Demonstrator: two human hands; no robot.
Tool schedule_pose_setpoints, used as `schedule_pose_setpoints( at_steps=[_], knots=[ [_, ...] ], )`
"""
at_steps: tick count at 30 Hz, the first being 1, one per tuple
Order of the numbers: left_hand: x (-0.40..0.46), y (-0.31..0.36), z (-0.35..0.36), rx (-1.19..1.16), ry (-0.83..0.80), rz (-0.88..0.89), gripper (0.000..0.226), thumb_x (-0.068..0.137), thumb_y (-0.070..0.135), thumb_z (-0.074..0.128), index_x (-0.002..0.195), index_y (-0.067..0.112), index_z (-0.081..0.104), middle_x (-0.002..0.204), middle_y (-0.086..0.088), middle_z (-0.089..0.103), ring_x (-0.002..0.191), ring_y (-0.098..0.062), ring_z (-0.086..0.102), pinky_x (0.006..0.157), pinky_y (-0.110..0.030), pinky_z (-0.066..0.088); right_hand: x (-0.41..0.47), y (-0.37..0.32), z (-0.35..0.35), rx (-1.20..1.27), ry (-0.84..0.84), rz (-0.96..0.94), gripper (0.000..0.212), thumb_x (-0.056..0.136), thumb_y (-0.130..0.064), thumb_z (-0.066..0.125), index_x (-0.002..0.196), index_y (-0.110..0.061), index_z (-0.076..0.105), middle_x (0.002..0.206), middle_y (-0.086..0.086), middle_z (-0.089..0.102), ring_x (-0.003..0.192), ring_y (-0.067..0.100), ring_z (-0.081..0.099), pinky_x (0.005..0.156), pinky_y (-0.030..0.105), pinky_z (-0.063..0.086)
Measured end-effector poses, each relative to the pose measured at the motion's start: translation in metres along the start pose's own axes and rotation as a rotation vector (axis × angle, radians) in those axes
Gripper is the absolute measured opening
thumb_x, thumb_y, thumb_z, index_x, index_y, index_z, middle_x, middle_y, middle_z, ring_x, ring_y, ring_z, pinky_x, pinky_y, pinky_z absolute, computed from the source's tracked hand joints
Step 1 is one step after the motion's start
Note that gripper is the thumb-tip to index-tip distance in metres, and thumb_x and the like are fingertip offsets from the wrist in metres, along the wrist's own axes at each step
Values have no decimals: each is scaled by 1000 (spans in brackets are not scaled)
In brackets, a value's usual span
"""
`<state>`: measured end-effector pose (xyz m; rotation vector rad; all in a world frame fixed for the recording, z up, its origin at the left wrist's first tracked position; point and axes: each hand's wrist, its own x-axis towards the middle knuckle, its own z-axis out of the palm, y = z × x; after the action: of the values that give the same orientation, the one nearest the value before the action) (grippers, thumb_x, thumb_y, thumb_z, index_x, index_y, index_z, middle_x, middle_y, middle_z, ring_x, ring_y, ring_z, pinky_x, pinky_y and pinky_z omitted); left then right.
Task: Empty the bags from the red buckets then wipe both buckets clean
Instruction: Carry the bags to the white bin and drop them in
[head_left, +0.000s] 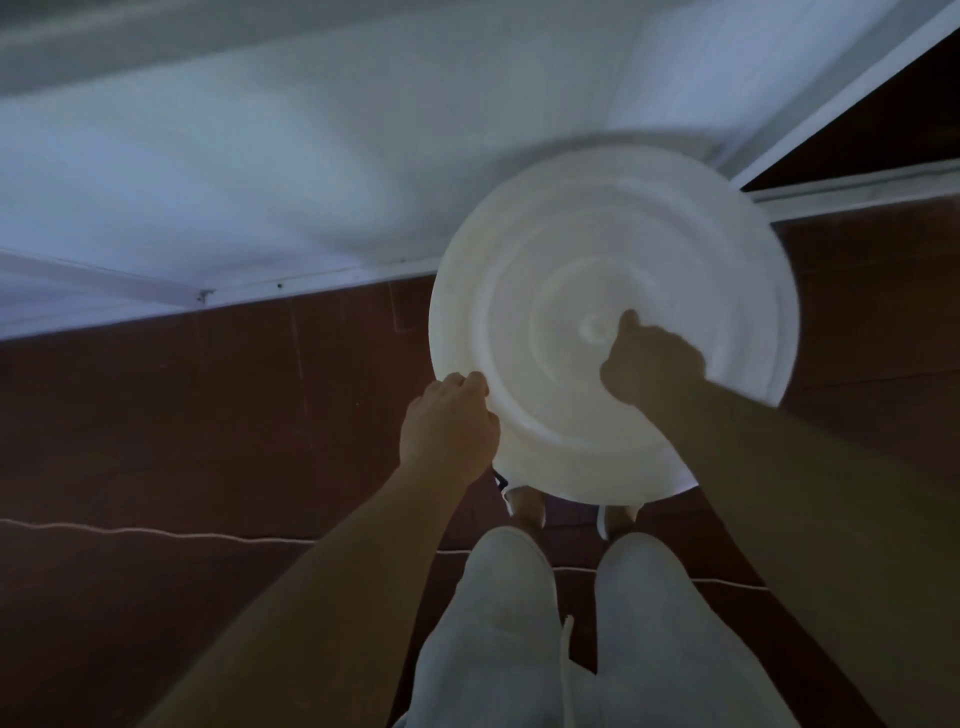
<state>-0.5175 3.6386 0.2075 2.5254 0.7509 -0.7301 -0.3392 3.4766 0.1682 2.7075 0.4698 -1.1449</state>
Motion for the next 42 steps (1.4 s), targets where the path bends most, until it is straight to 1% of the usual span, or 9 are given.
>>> schedule_pose_setpoints(
  at_steps=[5, 7, 9, 12, 17, 25, 29, 34, 42],
  knots=[
    [-37, 30, -51, 30, 47, 79, 30, 97, 26, 53, 125, 19, 60, 113, -1, 66, 100, -22, 59, 88, -38, 47, -82, 19, -40, 43, 65, 42, 46, 93, -32, 42, 138, -21, 40, 114, 9, 60, 104, 33, 60, 78, 42, 44],
    [-52, 46, -69, 54, 68, 128, 29, 98, 26, 51, 125, 19, 60, 112, 0, 65, 95, -19, 55, 87, -37, 46, -114, 26, -59, 54, 76, 77, 41, 91, -31, 42, 131, -23, 42, 117, 8, 58, 109, 33, 57, 81, 44, 41],
    [-66, 65, -85, 89, 70, 179, 30, 98, 26, 50, 125, 19, 59, 113, -1, 65, 98, -20, 58, 89, -38, 48, -144, 35, -77, 68, 86, 102, 39, 92, -32, 42, 130, -24, 41, 121, 7, 55, 113, 32, 54, 84, 46, 40],
    [-87, 98, -105, 166, 87, 267, 30, 99, 26, 49, 127, 18, 58, 115, -2, 65, 103, -23, 61, 90, -39, 50, -186, 54, -94, 105, 141, 124, 36, 92, -33, 41, 127, -25, 40, 121, 5, 53, 114, 31, 52, 81, 47, 36],
    [-119, 161, -126, 271, 163, 408, 32, 99, 25, 48, 129, 19, 58, 116, 0, 65, 103, -21, 61, 91, -37, 50, -245, 103, -111, 135, 232, 170, 44, 93, -35, 42, 136, -26, 38, 128, 5, 51, 118, 31, 48, 91, 54, 39],
    [-168, 300, -138, 462, 300, 632, 26, 104, 32, 51, 127, 20, 59, 114, 1, 66, 97, -16, 62, 91, -33, 52, -324, 243, -129, 307, 401, 301, 53, 96, -46, 41, 144, -24, 39, 140, 8, 47, 127, 33, 45, 97, 58, 41],
    [-210, 397, -118, 489, 331, 775, 29, 103, 30, 50, 128, 17, 57, 116, -6, 65, 103, -27, 64, 87, -40, 53, -371, 337, -115, 399, 454, 389, 58, 96, -52, 37, 147, -25, 36, 145, 7, 44, 131, 33, 41, 98, 58, 39],
    [-252, 508, -84, 555, 349, 941, 29, 103, 33, 47, 127, 19, 55, 118, -6, 63, 107, -28, 61, 91, -46, 52, -422, 440, -89, 488, 475, 536, 54, 95, -53, 36, 142, -27, 39, 142, 5, 44, 130, 33, 41, 94, 57, 39],
    [-291, 644, -40, 568, 311, 1187, 26, 100, 35, 49, 118, 20, 58, 116, -6, 64, 109, -31, 63, 89, -45, 50, -466, 562, -56, 617, 466, 745, 54, 97, -55, 34, 143, -27, 38, 145, 5, 42, 132, 33, 40, 96, 57, 38]
  ],
)
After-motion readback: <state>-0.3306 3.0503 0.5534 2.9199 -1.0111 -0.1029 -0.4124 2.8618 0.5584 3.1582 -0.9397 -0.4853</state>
